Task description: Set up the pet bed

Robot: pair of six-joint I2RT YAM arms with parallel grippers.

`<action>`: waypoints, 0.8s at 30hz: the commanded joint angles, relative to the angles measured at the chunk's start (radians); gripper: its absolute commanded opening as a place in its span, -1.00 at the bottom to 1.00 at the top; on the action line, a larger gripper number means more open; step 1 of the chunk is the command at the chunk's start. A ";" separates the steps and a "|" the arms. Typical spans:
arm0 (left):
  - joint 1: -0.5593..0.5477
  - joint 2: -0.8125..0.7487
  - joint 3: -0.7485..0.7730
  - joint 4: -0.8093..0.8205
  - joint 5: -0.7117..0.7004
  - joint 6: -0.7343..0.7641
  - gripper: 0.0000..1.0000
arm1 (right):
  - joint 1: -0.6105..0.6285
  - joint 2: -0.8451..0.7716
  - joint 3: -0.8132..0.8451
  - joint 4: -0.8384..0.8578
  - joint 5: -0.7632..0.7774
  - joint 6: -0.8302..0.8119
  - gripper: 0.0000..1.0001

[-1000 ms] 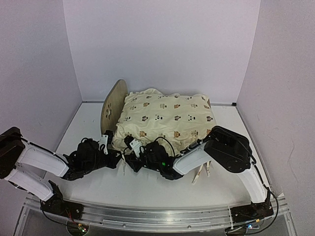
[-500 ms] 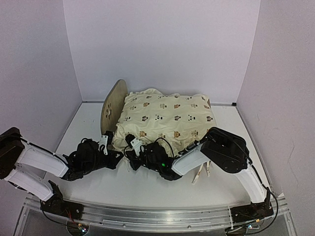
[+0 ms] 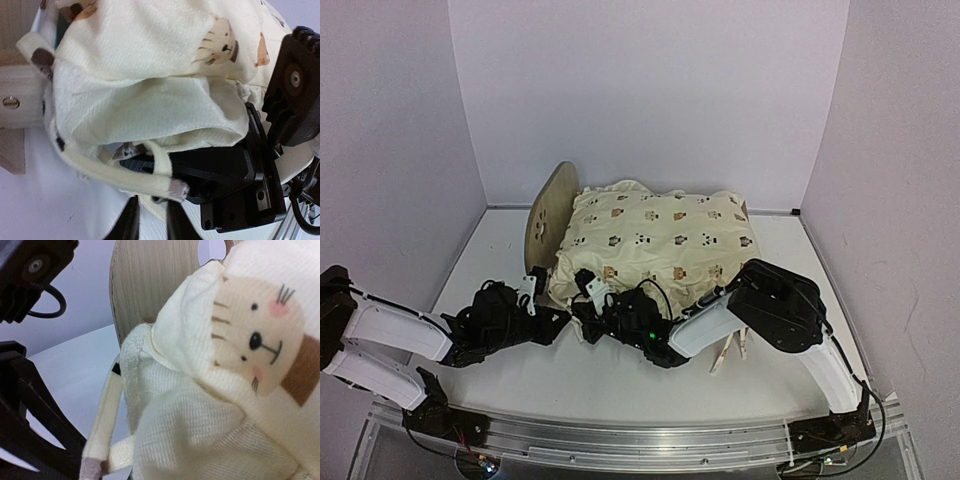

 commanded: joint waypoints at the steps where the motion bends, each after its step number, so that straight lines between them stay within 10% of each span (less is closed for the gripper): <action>1: 0.000 -0.065 0.031 -0.120 -0.033 -0.024 -0.44 | -0.001 0.012 0.000 0.059 -0.009 0.019 -1.00; 12: -0.002 -0.269 0.022 -0.341 -0.055 -0.077 0.06 | 0.001 -0.001 -0.024 0.062 0.085 0.053 -1.00; 24: -0.001 -0.140 -0.058 -0.078 0.191 -0.070 0.17 | 0.012 -0.032 -0.026 0.014 0.181 0.212 -1.00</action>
